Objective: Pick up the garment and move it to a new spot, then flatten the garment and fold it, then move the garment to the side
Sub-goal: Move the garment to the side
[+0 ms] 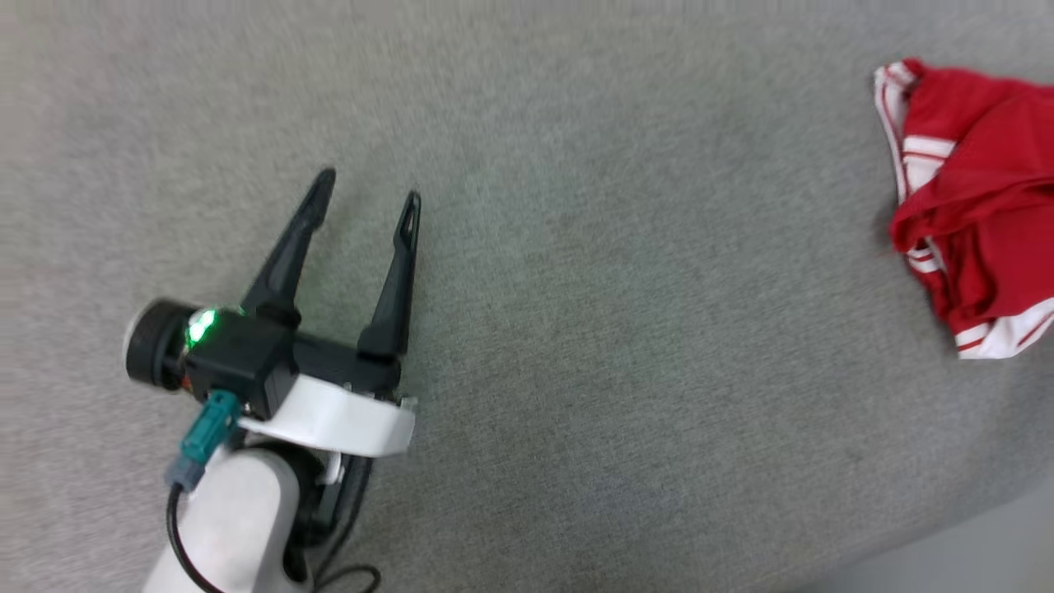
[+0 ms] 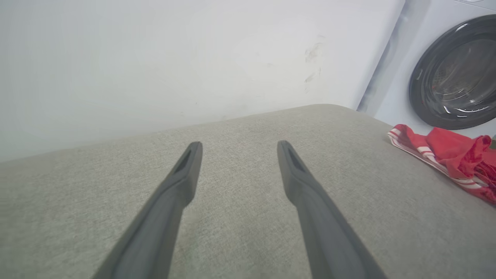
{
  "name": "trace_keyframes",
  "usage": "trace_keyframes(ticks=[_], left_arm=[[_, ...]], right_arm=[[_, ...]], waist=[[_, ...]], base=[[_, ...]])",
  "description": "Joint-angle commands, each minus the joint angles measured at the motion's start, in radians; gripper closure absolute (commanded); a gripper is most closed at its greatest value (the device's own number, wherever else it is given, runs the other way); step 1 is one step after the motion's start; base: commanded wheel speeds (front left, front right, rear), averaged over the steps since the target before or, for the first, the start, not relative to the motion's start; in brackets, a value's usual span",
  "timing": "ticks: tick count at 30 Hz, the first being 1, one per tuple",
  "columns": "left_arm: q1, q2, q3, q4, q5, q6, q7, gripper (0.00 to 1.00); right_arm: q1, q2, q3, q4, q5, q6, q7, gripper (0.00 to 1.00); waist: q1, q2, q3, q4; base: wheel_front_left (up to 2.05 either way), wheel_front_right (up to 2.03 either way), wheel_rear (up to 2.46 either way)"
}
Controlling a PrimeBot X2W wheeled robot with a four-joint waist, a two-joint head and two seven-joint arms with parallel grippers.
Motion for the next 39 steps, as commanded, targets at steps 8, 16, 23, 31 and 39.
trace_keyframes(ticks=[8,16,23,31,39], left_arm=[[0.152,-0.046,0.015,0.094,-0.059,0.047,-0.052,0.00],[0.266,-0.068,0.036,0.142,-0.101,0.080,-0.071,0.00],[0.322,-0.074,0.060,0.184,-0.131,0.095,-0.084,0.00],[0.380,-0.049,0.092,0.208,-0.141,0.117,-0.089,0.00],[0.432,-0.030,0.104,0.222,-0.151,0.122,-0.091,0.00]], right_arm=[[0.208,0.064,0.077,-0.149,0.015,-0.001,-0.028,0.00],[0.473,0.162,0.113,-0.392,0.060,-0.001,0.034,0.00],[0.637,0.243,0.177,-0.564,0.105,-0.001,0.073,0.00],[0.736,0.311,0.302,-0.708,0.124,-0.001,0.105,0.00],[0.834,0.338,0.367,-0.812,0.124,-0.001,0.124,0.00]], waist=[[-0.0001,0.0000,-0.263,0.062],[-0.0001,0.0000,-0.392,0.140],[-0.0001,0.0000,-0.473,0.219],[-0.0001,0.0000,-0.527,0.262],[-0.0001,0.0000,-0.563,0.271]], base=[[0.00,0.00,0.00],[0.00,0.00,0.00],[0.00,0.00,0.00],[0.00,0.00,0.00],[0.00,0.00,0.00]])
